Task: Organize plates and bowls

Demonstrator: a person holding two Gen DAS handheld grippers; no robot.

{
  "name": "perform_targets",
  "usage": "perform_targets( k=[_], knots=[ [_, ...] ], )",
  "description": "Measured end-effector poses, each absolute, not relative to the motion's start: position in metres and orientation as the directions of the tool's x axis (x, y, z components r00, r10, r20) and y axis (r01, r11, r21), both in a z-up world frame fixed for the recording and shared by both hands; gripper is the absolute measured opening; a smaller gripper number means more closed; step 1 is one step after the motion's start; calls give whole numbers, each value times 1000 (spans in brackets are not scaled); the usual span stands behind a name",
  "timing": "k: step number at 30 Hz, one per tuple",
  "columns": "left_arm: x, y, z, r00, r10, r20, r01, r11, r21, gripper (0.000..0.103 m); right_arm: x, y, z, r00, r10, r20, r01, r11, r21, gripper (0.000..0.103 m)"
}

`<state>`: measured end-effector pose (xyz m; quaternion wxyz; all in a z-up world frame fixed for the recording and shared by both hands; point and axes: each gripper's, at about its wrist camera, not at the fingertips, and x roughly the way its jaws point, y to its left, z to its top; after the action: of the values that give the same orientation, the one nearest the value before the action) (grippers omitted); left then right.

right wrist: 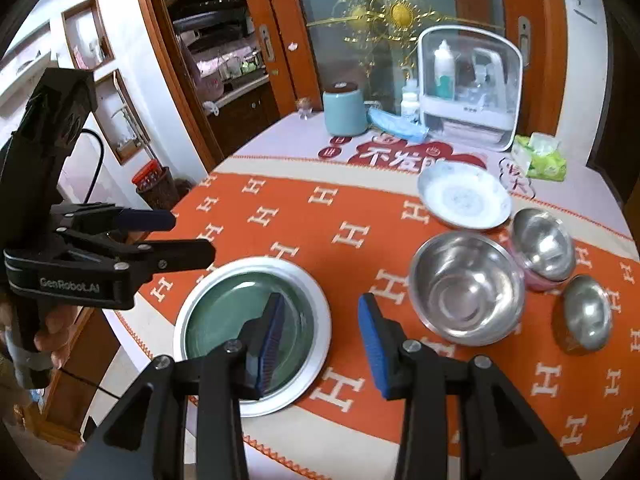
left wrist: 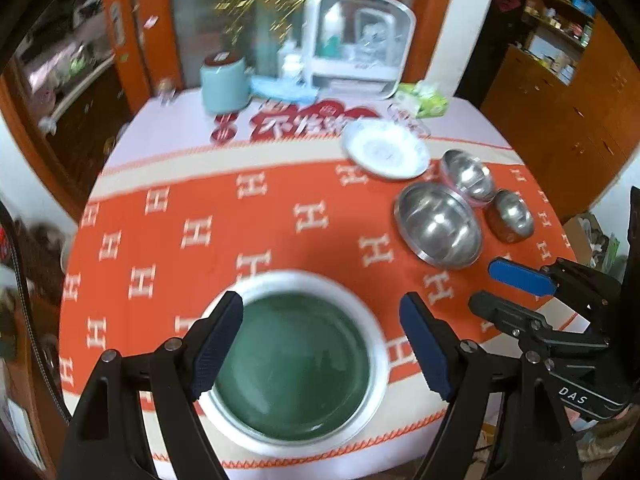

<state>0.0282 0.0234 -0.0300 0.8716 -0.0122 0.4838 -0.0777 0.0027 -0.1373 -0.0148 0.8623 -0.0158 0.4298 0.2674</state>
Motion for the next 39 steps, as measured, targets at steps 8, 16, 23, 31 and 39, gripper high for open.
perform_targets(
  k=[8,16,23,31,39],
  knots=[
    [76,-15,24,553,-163,-817,185,980,-71,80,65,-190,27,416,463,-782,-399,866,301,39],
    [166,-35,43,559,-143,-817,181,982,-47,80,157,-232,61,508,349,-787,-286,931,228,39],
    [261,-48,-9,482,-142,-865,167,984,-69,80,253,-255,17,408,329,-852,-181,943,278,39],
    [349,-50,-99,328,-166,-930,107,985,-138,79,331,-288,-77,261,309,-915,-28,950,312,38],
    [385,-48,-173,190,-249,-950,59,968,-243,68,361,-299,-146,127,317,-940,32,946,324,18]
  ],
)
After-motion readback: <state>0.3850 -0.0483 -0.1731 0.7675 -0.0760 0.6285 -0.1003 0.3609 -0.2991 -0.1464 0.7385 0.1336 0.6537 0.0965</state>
